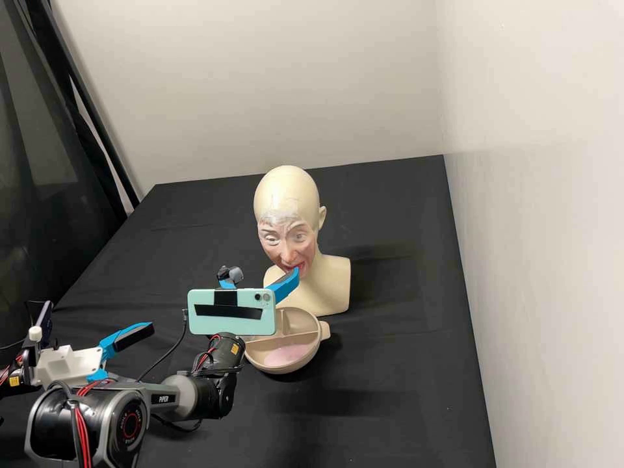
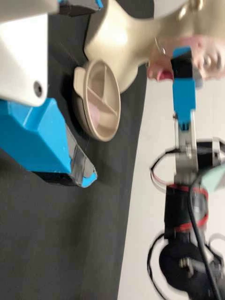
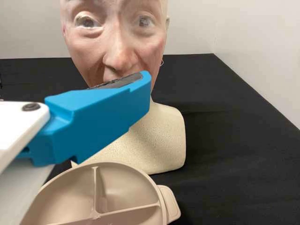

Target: Feed the grandma with a spoon

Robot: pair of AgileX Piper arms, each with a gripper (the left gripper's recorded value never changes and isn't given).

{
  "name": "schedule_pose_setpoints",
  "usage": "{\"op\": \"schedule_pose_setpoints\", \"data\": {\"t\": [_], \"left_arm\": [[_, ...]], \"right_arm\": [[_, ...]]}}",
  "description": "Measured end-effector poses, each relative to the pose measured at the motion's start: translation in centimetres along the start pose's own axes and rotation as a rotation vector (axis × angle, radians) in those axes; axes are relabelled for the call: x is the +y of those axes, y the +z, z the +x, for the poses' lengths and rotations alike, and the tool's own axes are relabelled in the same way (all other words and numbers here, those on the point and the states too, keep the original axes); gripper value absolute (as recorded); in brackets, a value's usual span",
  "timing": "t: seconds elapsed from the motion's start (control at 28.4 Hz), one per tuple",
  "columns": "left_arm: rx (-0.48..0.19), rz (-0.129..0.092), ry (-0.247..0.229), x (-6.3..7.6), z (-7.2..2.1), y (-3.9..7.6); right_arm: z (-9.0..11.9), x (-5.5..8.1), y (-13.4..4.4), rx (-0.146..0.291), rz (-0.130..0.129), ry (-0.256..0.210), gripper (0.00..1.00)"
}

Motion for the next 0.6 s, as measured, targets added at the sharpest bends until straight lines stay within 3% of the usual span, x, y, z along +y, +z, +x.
{"op": "schedule_pose_setpoints", "data": {"t": [0.6], "left_arm": [[-0.014, 0.009, 0.007, -0.01, 0.04, -0.05]], "right_arm": [[-0.29, -0.09, 0.37, -0.009, 0.003, -0.003, 1.0]]}}
